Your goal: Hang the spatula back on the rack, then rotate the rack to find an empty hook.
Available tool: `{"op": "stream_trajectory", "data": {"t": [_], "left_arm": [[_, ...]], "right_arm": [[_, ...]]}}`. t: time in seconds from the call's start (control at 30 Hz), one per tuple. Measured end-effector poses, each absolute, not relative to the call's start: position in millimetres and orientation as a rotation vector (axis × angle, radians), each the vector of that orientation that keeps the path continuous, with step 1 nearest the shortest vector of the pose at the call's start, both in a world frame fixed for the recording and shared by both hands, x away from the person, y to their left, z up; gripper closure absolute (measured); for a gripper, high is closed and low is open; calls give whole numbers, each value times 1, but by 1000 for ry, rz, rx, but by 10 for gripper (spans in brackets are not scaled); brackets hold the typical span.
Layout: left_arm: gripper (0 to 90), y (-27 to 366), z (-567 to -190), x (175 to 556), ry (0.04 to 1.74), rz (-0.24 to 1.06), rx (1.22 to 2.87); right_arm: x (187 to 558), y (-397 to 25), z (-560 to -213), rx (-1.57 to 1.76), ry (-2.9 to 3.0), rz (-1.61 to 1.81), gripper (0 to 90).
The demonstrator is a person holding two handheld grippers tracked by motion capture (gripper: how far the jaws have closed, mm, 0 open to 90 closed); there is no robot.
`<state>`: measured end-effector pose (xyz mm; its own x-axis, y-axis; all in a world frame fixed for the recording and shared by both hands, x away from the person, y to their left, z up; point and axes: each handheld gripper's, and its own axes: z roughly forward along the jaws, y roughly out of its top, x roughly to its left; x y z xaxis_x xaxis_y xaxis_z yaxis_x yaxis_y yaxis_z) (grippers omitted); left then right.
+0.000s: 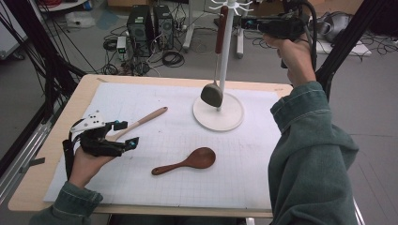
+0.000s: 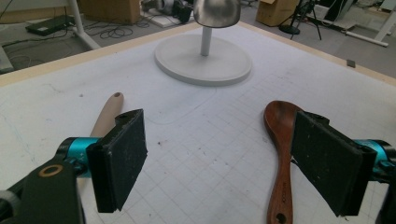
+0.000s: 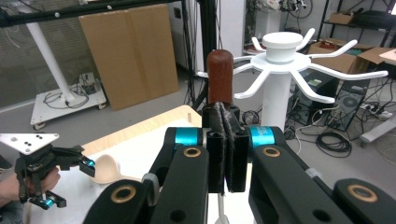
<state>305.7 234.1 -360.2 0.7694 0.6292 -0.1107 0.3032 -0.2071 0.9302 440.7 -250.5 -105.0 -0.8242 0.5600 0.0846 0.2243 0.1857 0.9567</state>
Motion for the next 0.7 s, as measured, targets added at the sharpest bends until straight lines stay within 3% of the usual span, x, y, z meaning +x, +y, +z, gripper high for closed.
{"op": "stream_trajectory", "data": {"t": [0.7], "left_arm": [[193, 236, -358, 305, 716, 353, 1793]], "right_arm": [[447, -250, -105, 765, 2146, 1678, 896]]}}
